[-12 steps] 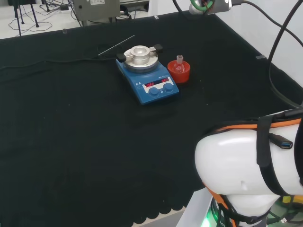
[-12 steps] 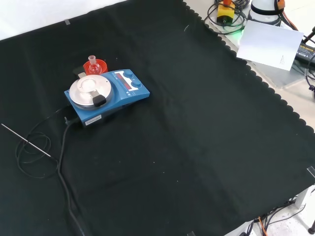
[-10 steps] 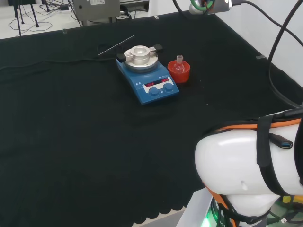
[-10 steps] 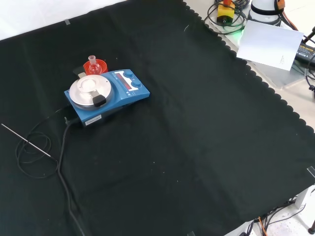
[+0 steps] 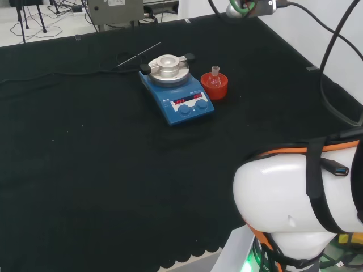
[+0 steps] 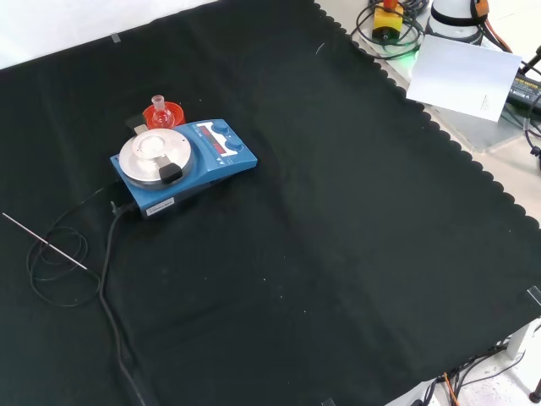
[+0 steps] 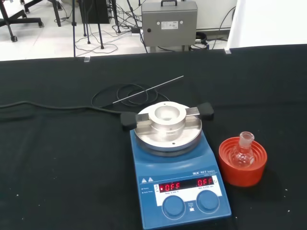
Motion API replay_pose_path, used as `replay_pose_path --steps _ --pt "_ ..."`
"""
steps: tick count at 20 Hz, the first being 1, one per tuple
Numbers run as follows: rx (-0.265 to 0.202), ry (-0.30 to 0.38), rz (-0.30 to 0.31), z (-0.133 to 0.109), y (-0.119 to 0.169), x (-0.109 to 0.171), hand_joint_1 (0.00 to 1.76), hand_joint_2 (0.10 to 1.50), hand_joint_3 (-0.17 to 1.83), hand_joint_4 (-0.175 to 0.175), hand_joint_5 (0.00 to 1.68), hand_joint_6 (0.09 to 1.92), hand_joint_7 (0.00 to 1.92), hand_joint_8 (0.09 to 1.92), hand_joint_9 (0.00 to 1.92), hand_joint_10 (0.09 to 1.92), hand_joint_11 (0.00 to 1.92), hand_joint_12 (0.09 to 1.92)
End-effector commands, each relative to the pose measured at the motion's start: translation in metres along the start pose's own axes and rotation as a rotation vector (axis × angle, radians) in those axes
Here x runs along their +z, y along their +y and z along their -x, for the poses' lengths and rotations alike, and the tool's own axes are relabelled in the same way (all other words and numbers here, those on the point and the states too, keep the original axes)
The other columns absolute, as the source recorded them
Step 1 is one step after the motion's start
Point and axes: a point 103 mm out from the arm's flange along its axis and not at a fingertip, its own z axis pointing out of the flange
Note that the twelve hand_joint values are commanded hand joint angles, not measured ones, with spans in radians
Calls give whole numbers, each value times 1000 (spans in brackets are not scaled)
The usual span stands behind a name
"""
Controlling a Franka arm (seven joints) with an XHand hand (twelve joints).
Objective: Pick up the round-bottom flask.
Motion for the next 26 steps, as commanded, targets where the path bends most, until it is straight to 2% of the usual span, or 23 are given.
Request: replay_pose_path --steps 1,5,11,17,20,26 --pt "13 -14 -21 2 6 5 48 1340 248 -39 224 128 0 454 54 716 0 930" --pt "28 5 -28 3 19 16 65 1341 226 -39 233 111 0 458 55 715 0 916" --pt "55 19 -34 21 44 35 88 1337 208 -39 238 97 0 458 55 714 0 911" --pt "85 65 -18 42 100 61 104 1334 197 -40 246 89 0 462 57 714 0 907" --pt "101 89 14 57 130 76 113 1333 192 -42 255 87 1 467 62 716 0 908" --pt "154 124 -20 85 169 118 139 1329 180 -46 270 87 4 479 72 720 0 917"
